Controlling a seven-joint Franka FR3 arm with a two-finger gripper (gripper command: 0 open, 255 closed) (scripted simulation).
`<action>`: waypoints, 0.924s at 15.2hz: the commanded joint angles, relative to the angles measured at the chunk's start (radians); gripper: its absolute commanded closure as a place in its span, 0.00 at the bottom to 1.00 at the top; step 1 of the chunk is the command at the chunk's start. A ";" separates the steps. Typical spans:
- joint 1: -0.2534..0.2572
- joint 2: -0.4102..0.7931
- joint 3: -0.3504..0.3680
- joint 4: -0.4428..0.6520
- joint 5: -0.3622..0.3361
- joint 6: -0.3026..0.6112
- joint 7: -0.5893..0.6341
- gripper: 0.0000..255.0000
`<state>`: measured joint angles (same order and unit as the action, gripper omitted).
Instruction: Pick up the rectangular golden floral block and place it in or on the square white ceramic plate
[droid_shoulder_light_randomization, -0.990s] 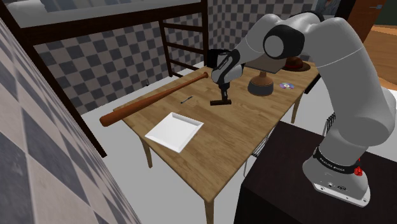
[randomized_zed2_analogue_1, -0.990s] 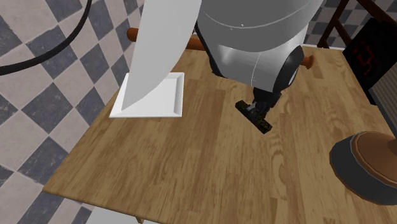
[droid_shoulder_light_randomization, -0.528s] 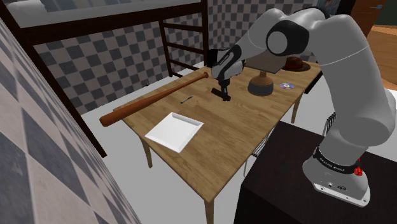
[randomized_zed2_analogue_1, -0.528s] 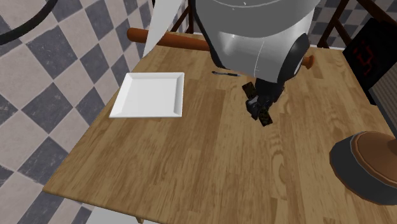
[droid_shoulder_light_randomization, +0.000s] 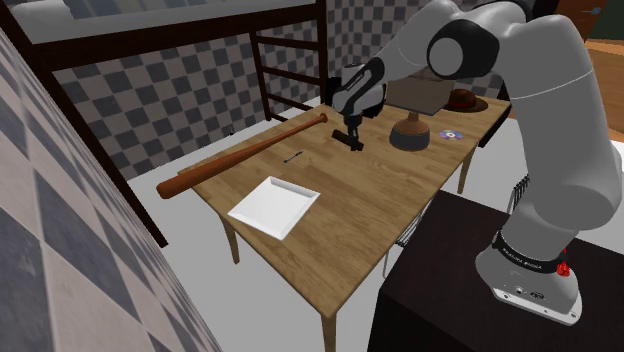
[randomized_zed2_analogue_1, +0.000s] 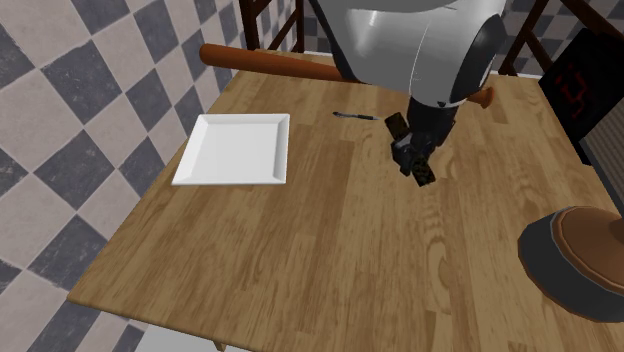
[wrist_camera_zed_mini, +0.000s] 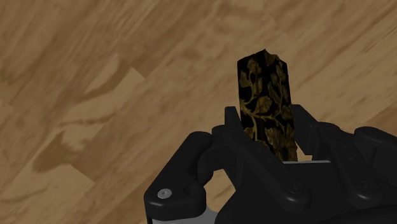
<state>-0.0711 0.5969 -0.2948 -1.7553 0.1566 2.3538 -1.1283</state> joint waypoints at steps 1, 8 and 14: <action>0.003 -0.018 -0.004 0.003 -0.006 -0.020 0.003 1.00; 0.080 -0.056 0.000 -0.022 -0.027 -0.035 0.093 1.00; 0.184 -0.064 0.019 -0.027 -0.046 -0.041 0.225 1.00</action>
<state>0.1004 0.5279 -0.2792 -1.7918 0.1118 2.3177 -0.9220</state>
